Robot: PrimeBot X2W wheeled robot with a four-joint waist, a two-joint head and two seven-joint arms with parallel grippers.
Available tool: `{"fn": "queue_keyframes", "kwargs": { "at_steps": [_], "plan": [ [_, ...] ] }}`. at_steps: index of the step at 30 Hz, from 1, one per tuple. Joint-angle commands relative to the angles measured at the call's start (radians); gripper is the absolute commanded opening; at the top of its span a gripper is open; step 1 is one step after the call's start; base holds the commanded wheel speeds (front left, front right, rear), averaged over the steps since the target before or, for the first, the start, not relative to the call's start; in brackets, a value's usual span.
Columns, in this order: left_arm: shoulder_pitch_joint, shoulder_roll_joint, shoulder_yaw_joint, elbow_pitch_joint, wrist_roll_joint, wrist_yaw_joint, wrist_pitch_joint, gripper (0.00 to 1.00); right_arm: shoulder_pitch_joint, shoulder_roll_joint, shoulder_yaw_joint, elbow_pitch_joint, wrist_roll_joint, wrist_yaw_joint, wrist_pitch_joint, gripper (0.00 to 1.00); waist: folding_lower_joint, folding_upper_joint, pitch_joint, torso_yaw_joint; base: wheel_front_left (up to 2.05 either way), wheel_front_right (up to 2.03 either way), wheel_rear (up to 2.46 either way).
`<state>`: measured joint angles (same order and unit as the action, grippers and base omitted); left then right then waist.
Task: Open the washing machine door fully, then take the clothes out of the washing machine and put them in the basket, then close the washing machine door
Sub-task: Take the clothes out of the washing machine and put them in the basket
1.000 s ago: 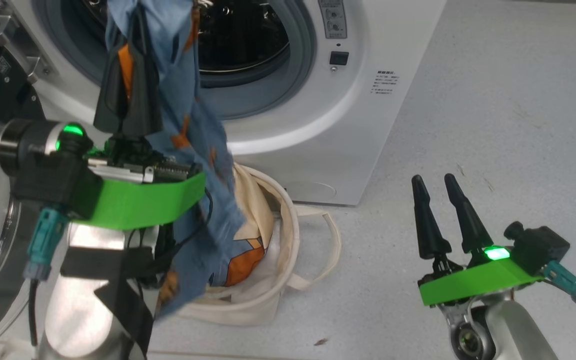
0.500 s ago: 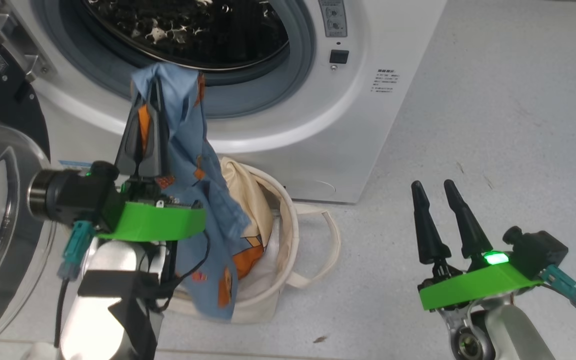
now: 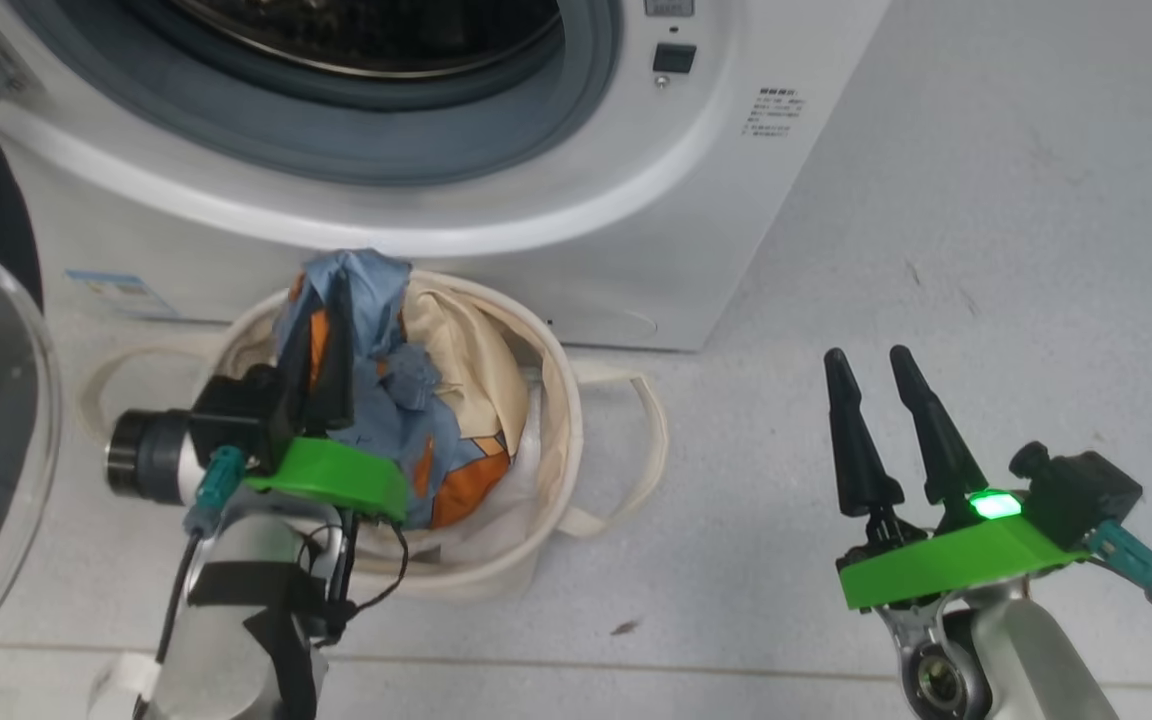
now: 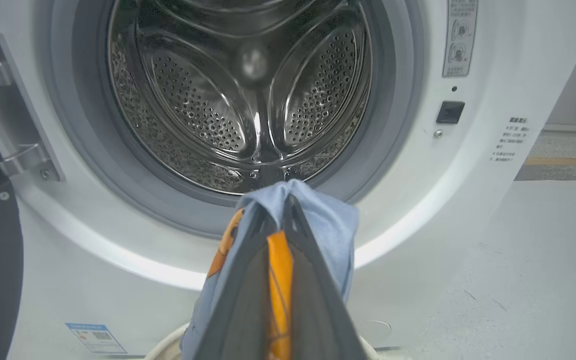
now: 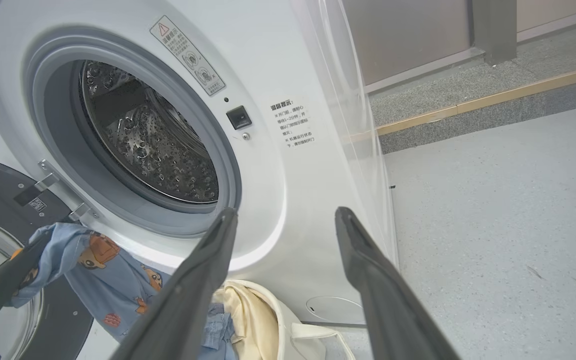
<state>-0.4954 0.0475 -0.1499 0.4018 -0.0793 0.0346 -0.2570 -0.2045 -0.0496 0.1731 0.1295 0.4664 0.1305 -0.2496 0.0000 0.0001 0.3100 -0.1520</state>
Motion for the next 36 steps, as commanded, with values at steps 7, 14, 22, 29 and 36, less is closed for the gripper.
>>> {"fn": "queue_keyframes", "kwargs": {
  "at_steps": [7,14,22,29,36],
  "plan": [
    [-0.081,0.012,-0.011,0.080,0.035,-0.003,-0.005,0.00,-0.059,-0.001,0.032,-0.051,-0.004,0.000,-0.012,1.00,0.0000,-0.0001,0.103,-0.023,0.00,0.00,0.00],
    [-0.140,0.018,-0.030,0.209,0.061,-0.001,-0.005,0.00,-0.086,-0.001,0.036,-0.063,0.010,0.000,-0.012,1.00,0.0000,-0.0001,0.177,-0.054,0.00,0.00,0.00],
    [-0.198,0.037,-0.048,0.336,0.082,0.016,-0.005,0.00,-0.111,-0.001,0.045,-0.065,0.026,0.000,-0.012,1.00,0.0000,-0.0001,0.240,-0.089,0.00,0.00,0.00],
    [-0.253,0.047,-0.044,0.391,0.073,0.029,-0.005,0.00,-0.135,-0.001,0.043,-0.077,0.036,0.000,-0.012,1.00,0.0000,-0.0001,0.287,-0.105,0.00,0.00,0.00],
    [-0.285,0.056,-0.053,0.442,0.076,0.044,-0.005,0.08,-0.147,-0.001,0.040,-0.078,0.032,0.000,-0.012,1.00,0.0000,-0.0001,0.303,-0.096,0.00,0.00,0.00]
  ]
}}
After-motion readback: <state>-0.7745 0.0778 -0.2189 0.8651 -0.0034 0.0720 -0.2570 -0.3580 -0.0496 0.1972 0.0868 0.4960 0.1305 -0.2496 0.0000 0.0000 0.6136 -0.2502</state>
